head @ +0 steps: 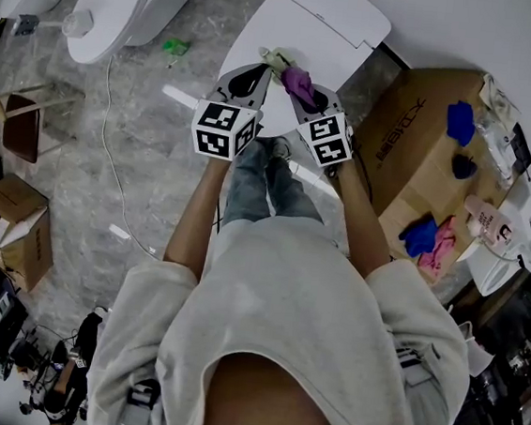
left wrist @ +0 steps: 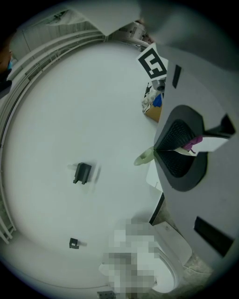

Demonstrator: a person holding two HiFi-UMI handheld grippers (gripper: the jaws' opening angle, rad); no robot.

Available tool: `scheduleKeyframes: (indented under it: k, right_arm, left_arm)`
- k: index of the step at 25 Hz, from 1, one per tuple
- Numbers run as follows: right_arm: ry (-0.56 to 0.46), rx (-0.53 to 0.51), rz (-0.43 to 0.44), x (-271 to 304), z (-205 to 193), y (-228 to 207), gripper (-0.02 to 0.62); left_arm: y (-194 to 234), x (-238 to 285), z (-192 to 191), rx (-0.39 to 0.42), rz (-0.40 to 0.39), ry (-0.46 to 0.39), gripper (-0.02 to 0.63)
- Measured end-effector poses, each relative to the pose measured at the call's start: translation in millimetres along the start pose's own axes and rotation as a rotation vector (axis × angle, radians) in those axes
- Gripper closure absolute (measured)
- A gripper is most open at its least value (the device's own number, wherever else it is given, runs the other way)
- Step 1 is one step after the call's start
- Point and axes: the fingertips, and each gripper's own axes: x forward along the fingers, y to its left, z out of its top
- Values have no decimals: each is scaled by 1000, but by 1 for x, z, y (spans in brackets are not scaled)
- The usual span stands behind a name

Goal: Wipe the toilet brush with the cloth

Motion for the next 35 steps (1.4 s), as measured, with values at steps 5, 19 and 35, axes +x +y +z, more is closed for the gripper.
scheduleKeyframes:
  k: [5,19,35]
  right_arm:
    - [57,27,-15,23,-26,-11,492]
    - [279,133,12,75,-88,-19,492]
    - [184,247,-94,31,-89,-43,492]
  left_arm:
    - [0,1,-2,-6,-13,7,586]
    - [-3,7,0,5,-53,19,586]
    - [-6,5,0,17,-43,13,586]
